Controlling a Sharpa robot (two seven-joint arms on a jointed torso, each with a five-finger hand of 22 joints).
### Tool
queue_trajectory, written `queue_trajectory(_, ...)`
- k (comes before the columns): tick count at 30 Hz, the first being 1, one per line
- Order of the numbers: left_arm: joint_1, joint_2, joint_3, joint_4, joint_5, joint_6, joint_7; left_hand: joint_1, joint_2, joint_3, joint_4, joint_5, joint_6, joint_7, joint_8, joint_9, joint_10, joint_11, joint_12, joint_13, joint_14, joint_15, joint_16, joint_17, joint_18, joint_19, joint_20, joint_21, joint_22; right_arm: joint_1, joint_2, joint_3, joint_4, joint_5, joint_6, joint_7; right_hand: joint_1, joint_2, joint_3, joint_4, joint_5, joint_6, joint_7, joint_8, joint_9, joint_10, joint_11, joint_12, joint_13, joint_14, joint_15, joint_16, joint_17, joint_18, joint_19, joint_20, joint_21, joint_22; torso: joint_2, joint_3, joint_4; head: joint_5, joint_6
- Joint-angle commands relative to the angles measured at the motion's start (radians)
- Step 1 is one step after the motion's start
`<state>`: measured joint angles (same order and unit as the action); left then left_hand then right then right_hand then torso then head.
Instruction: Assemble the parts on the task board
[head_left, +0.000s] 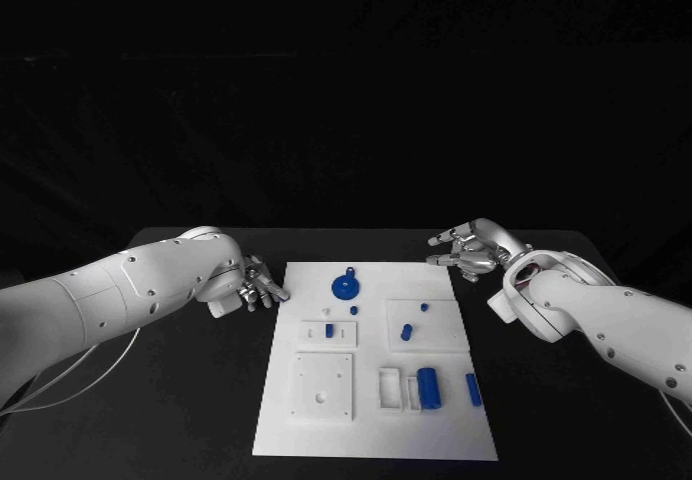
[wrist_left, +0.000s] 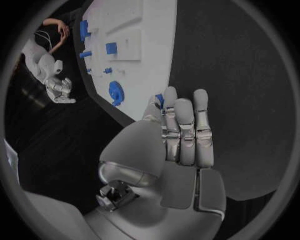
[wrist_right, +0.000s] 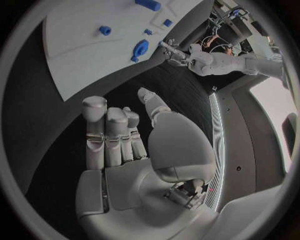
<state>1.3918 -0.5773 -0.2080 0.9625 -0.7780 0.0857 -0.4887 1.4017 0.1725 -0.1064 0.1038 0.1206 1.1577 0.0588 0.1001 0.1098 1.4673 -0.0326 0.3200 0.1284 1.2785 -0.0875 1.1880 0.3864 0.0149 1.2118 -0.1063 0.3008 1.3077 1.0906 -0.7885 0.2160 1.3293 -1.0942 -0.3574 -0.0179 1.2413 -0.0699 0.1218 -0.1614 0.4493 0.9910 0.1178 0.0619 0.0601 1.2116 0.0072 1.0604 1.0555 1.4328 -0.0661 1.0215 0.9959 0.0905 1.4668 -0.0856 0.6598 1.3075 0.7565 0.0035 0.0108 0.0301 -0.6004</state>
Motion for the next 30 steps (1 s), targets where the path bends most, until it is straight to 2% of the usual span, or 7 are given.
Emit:
queue_trajectory(1, -0.021, -0.007, -0.012, -0.01, 0.044, -0.053, -0.033, -0.057, -0.061, 0.332, -0.22, -0.012, 0.022, -0.001, 0.005, -0.014, 0.038, 0.001, -0.002, -0.001, 0.006, 0.001, -0.001, 0.002, 0.002, -0.012, 0.001, 0.02, 0.022, -0.001, 0.0, 0.001, 0.003, -0.008, 0.011, 0.007, -0.007, 0.002, -0.004, -0.001, 0.003, 0.001, -0.001, -0.001, 0.001, -0.001, -0.003, 0.003, 0.001, 0.007, -0.002, -0.002, 0.002, 0.012, 0.031, 0.0, 0.006, 0.078, 0.0, 0.0001, 0.0003, 0.002, 0.003)
queue_trajectory(6, -0.022, -0.019, -0.013, -0.011, 0.086, -0.08, -0.024, -0.05, -0.08, 0.351, -0.202, -0.012, 0.044, -0.009, 0.011, 0.007, 0.04, -0.001, 0.012, 0.006, 0.012, -0.002, -0.001, 0.004, 0.003, -0.014, -0.001, 0.03, 0.022, -0.001, 0.001, 0.001, 0.006, -0.008, 0.011, 0.008, -0.007, 0.002, -0.004, -0.001, 0.003, 0.001, -0.001, -0.001, 0.001, -0.001, -0.003, 0.003, 0.001, 0.007, -0.002, -0.002, 0.002, 0.012, 0.031, 0.0, 0.006, 0.078, 0.0, -0.0004, 0.0, 0.002, 0.006)
queue_trajectory(9, -0.023, -0.03, -0.013, -0.005, 0.122, -0.088, -0.015, -0.05, -0.089, 0.365, -0.198, -0.012, 0.063, -0.012, -0.019, 0.049, 0.041, -0.002, 0.015, 0.005, 0.014, -0.003, -0.003, 0.005, 0.002, -0.016, -0.002, 0.036, 0.021, -0.001, 0.002, 0.001, 0.008, -0.008, 0.011, 0.008, -0.007, 0.002, -0.004, -0.001, 0.003, 0.001, -0.001, -0.001, 0.001, -0.001, -0.003, 0.003, 0.001, 0.007, -0.002, -0.002, 0.002, 0.012, 0.031, 0.0, 0.006, 0.078, 0.001, -0.0012, 0.0, 0.003, 0.007)
queue_trajectory(14, -0.023, -0.051, -0.012, 0.011, 0.186, -0.085, 0.003, -0.054, -0.094, 0.376, -0.203, -0.009, 0.07, -0.014, -0.03, 0.087, 0.042, -0.002, 0.021, 0.005, 0.014, -0.004, -0.002, 0.007, 0.001, -0.018, -0.003, 0.041, 0.021, -0.001, 0.004, 0.001, 0.009, -0.008, 0.012, 0.008, -0.007, 0.002, -0.004, -0.001, 0.003, 0.001, -0.001, -0.001, 0.001, -0.001, -0.003, 0.003, 0.001, 0.007, -0.002, -0.002, 0.002, 0.012, 0.031, 0.0, 0.006, 0.078, 0.0, -0.002, 0.0007, 0.004, 0.009)
queue_trajectory(18, -0.023, -0.065, -0.01, 0.028, 0.233, -0.076, 0.015, -0.056, -0.093, 0.381, -0.206, -0.008, 0.071, -0.014, -0.031, 0.101, 0.042, -0.002, 0.022, 0.004, 0.012, -0.005, -0.003, 0.008, 0.0, -0.02, -0.005, 0.045, 0.022, -0.001, 0.005, 0.0, 0.01, -0.008, 0.012, 0.008, -0.007, 0.002, -0.004, -0.001, 0.003, 0.001, -0.001, -0.001, 0.001, -0.001, -0.003, 0.003, 0.001, 0.007, -0.002, -0.002, 0.002, 0.012, 0.031, 0.0, 0.006, 0.078, 0.001, -0.0011, 0.0004, 0.006, 0.01)
queue_trajectory(30, -0.023, -0.089, -0.007, 0.056, 0.322, -0.064, 0.055, -0.057, -0.092, 0.383, -0.209, -0.009, 0.071, -0.014, -0.031, 0.107, 0.041, -0.002, 0.022, 0.004, 0.012, -0.008, -0.003, 0.008, -0.002, -0.021, -0.007, 0.045, 0.021, -0.001, 0.007, 0.0, 0.013, -0.009, 0.014, 0.009, -0.008, 0.002, -0.001, -0.002, 0.003, 0.003, -0.002, -0.001, 0.001, 0.0, -0.004, 0.003, 0.001, 0.007, -0.002, -0.002, 0.002, 0.011, 0.031, -0.001, 0.008, 0.078, 0.001, -0.0013, -0.0004, 0.009, 0.011)
